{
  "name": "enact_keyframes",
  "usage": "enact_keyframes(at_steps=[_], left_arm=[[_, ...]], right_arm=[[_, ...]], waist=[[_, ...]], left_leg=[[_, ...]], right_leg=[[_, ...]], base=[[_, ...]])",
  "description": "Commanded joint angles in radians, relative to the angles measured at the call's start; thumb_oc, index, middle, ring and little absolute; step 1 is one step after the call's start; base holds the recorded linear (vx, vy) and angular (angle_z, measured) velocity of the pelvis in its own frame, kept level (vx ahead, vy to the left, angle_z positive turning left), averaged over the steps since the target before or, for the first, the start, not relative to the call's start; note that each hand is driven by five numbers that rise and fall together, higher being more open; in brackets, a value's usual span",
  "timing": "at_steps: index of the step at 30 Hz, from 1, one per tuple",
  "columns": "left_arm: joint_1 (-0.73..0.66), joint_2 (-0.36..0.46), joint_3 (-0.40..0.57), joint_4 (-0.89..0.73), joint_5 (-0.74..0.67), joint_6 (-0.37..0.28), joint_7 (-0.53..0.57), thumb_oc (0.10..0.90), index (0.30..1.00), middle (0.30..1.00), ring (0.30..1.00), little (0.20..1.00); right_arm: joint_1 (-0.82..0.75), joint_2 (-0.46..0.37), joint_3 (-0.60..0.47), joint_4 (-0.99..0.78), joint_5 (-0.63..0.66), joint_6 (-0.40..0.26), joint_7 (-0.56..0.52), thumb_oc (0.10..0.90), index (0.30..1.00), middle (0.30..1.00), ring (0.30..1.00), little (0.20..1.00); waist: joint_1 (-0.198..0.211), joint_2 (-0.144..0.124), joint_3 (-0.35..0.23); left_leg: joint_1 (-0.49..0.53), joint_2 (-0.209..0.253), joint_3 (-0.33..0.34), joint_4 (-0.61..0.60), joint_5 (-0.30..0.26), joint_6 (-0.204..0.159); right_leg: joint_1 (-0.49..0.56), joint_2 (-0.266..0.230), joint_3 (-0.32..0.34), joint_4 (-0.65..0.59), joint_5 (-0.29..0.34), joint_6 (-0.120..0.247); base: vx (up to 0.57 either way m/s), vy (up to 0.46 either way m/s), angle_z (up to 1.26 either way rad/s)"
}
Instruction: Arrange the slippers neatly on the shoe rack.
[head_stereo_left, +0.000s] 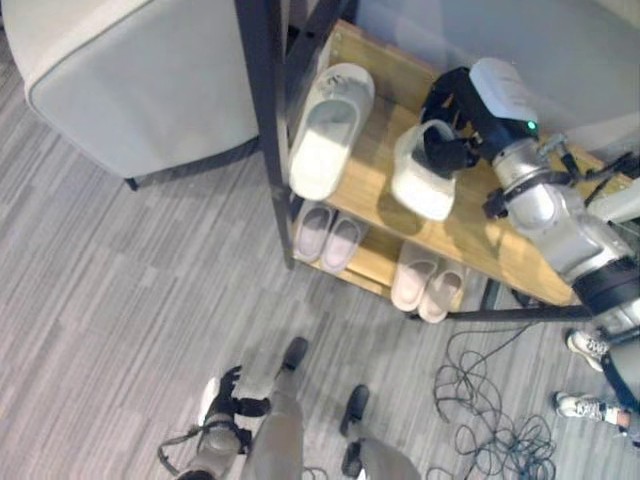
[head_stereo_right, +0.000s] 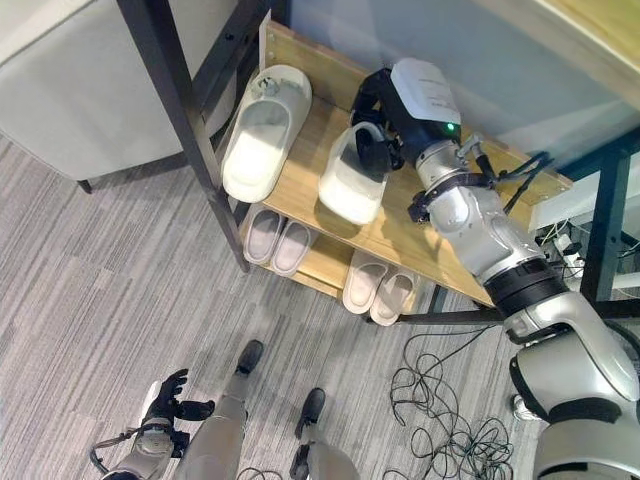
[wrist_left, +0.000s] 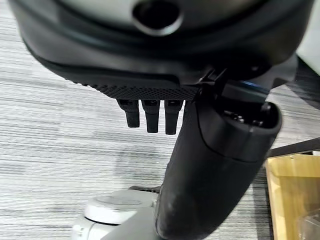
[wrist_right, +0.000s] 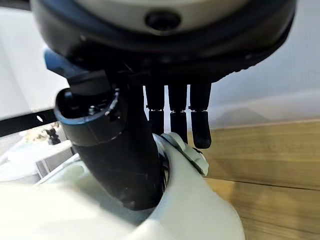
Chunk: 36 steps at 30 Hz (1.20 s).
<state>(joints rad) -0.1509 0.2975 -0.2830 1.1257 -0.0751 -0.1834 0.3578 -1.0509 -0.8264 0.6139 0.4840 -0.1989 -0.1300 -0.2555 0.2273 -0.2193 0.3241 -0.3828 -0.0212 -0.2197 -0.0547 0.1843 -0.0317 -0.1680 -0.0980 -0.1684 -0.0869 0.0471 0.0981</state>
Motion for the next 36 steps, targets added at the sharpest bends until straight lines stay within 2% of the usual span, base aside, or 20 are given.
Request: enact_keyframes(at_steps=[1, 6, 10, 11, 12, 13, 18, 21, 36], left_arm=[[-0.021, -0.017, -0.030, 0.013, -0.028, -0.036, 0.033, 0.800, 0.900, 0.900, 0.900, 0.900], [-0.041, -0.011, -0.030, 0.013, -0.041, -0.038, 0.040, 0.800, 0.900, 0.900, 0.900, 0.900], [-0.045, -0.012, -0.038, 0.007, -0.042, -0.043, 0.045, 0.800, 0.900, 0.900, 0.900, 0.900], [-0.048, -0.010, -0.034, 0.010, -0.040, -0.044, 0.049, 0.800, 0.900, 0.900, 0.900, 0.900], [-0.048, -0.011, -0.034, 0.010, -0.040, -0.044, 0.049, 0.800, 0.900, 0.900, 0.900, 0.900], [-0.048, -0.009, -0.032, 0.005, -0.042, -0.045, 0.052, 0.800, 0.900, 0.900, 0.900, 0.900], [-0.057, -0.009, -0.034, 0.014, -0.051, -0.044, 0.048, 0.800, 0.900, 0.900, 0.900, 0.900], [-0.061, -0.010, -0.035, 0.014, -0.058, -0.045, 0.046, 0.800, 0.900, 0.900, 0.900, 0.900], [-0.041, -0.027, -0.027, 0.032, -0.077, -0.038, 0.000, 0.800, 0.900, 0.900, 0.900, 0.900]], right_arm=[[-0.183, -0.073, -0.021, -0.016, 0.019, -0.037, -0.094, 0.400, 0.300, 0.300, 0.300, 0.300], [-0.246, -0.057, 0.014, -0.001, 0.033, -0.042, -0.108, 0.400, 0.300, 0.300, 0.300, 0.300], [-0.266, -0.054, 0.038, 0.024, 0.030, -0.046, -0.108, 0.400, 0.300, 0.300, 0.300, 0.300], [-0.282, -0.071, 0.066, 0.027, -0.007, -0.039, -0.106, 0.400, 0.300, 0.300, 0.300, 0.300], [-0.284, -0.070, 0.068, 0.028, -0.007, -0.039, -0.106, 0.720, 0.780, 0.780, 0.780, 0.780], [-0.295, -0.078, 0.095, 0.047, -0.048, -0.022, -0.108, 0.800, 0.900, 0.900, 0.900, 0.900], [-0.333, -0.057, 0.125, 0.117, -0.083, 0.007, -0.102, 0.800, 0.900, 0.900, 0.900, 0.900], [-0.334, -0.042, 0.122, 0.143, -0.060, 0.009, -0.090, 0.800, 0.900, 0.900, 0.900, 0.900], [-0.221, -0.077, 0.076, 0.032, 0.114, -0.059, 0.008, 0.800, 0.900, 0.900, 0.900, 0.900]], waist=[[0.018, 0.014, -0.019], [0.032, -0.004, -0.013], [0.038, -0.007, -0.011], [0.039, -0.011, -0.011], [0.038, -0.010, -0.011], [0.041, -0.013, -0.011], [0.039, -0.011, -0.009], [0.035, -0.009, -0.009], [0.008, -0.008, -0.024]], left_leg=[[0.072, 0.006, -0.011, 0.035, -0.156, 0.013], [0.054, 0.006, -0.026, 0.041, -0.158, 0.010], [0.049, 0.003, -0.037, 0.043, -0.159, 0.010], [0.048, 0.003, -0.039, 0.042, -0.159, 0.009], [0.047, 0.003, -0.040, 0.042, -0.159, 0.009], [0.048, 0.001, -0.043, 0.040, -0.159, 0.009], [0.047, -0.001, -0.038, 0.042, -0.160, 0.008], [0.048, -0.002, -0.040, 0.045, -0.163, 0.009], [0.065, 0.001, -0.034, 0.038, -0.165, 0.011]], right_leg=[[0.051, -0.007, 0.023, 0.043, -0.061, 0.053], [0.047, -0.005, 0.017, 0.040, -0.061, 0.052], [0.045, -0.004, 0.008, 0.042, -0.063, 0.053], [0.044, -0.005, 0.005, 0.042, -0.062, 0.053], [0.044, -0.005, 0.004, 0.042, -0.062, 0.053], [0.045, -0.005, 0.002, 0.042, -0.062, 0.054], [0.044, -0.006, -0.002, 0.046, -0.063, 0.055], [0.045, -0.007, -0.002, 0.049, -0.065, 0.054], [0.046, -0.007, 0.003, 0.060, -0.068, 0.052]], base=[[0.01, 0.009, 0.13], [0.01, 0.003, 0.04], [0.01, 0.002, 0.14], [0.00, 0.001, 0.04], [0.00, 0.000, 0.00], [0.00, 0.000, 0.00], [0.00, 0.008, 0.02], [0.00, 0.004, 0.01], [0.00, 0.000, 0.00]])
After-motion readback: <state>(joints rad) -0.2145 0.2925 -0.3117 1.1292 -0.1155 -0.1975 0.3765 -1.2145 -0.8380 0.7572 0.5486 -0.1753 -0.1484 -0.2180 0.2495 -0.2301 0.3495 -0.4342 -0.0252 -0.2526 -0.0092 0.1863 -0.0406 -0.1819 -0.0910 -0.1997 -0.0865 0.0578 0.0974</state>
